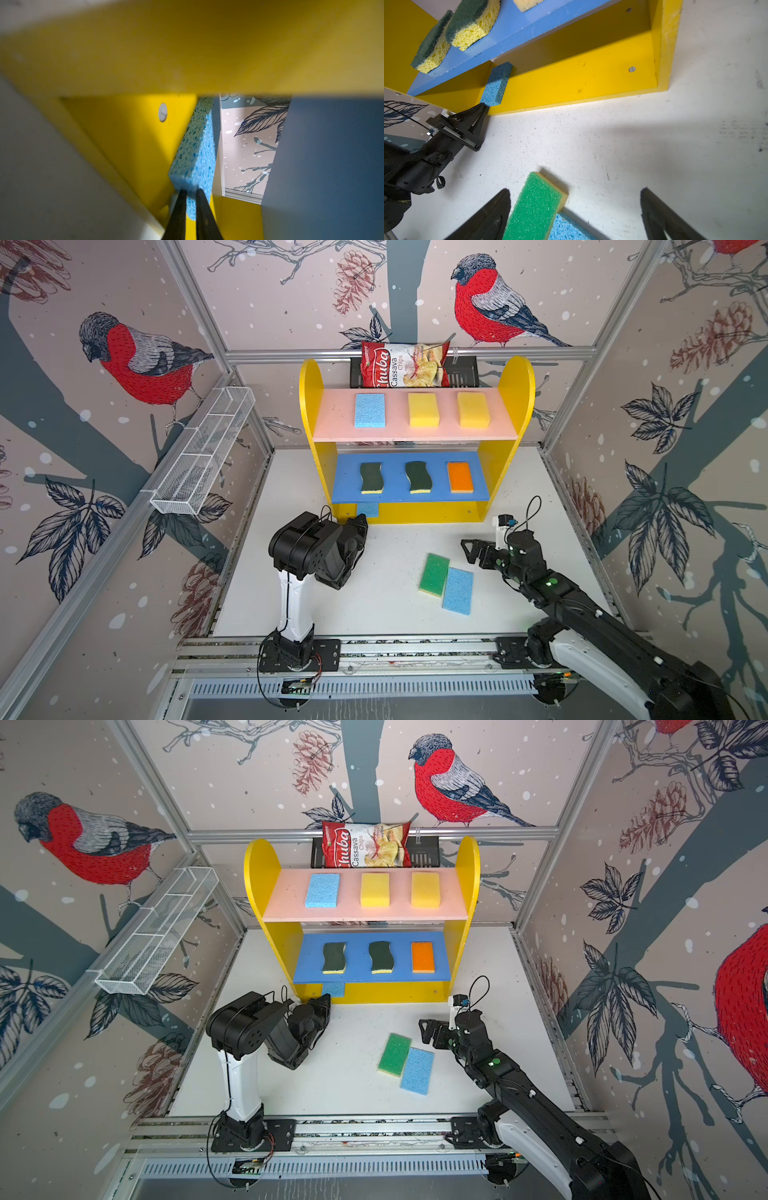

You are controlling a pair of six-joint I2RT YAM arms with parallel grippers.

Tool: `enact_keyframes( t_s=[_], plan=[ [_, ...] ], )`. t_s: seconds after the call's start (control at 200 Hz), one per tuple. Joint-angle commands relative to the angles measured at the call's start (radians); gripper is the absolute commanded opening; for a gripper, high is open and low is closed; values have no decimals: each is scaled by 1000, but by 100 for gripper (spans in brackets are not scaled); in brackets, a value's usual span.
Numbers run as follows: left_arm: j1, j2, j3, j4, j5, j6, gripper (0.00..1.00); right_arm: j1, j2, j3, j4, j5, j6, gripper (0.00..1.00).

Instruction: Place and organize the cleaning sponges onto the shelf

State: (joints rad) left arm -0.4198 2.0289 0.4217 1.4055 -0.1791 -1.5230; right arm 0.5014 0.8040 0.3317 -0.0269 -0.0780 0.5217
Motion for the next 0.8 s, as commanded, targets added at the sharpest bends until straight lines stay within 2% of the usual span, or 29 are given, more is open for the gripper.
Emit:
enact_keyframes(
  t_s=[0.0, 0.795],
  plan=[
    [3, 11, -4, -150, -10, 21, 13, -2, 2, 4, 15, -2, -6, 97],
    [4, -105, -116, -158, 28, 73, 16, -5, 2, 28, -49, 17, 28, 97]
  ],
)
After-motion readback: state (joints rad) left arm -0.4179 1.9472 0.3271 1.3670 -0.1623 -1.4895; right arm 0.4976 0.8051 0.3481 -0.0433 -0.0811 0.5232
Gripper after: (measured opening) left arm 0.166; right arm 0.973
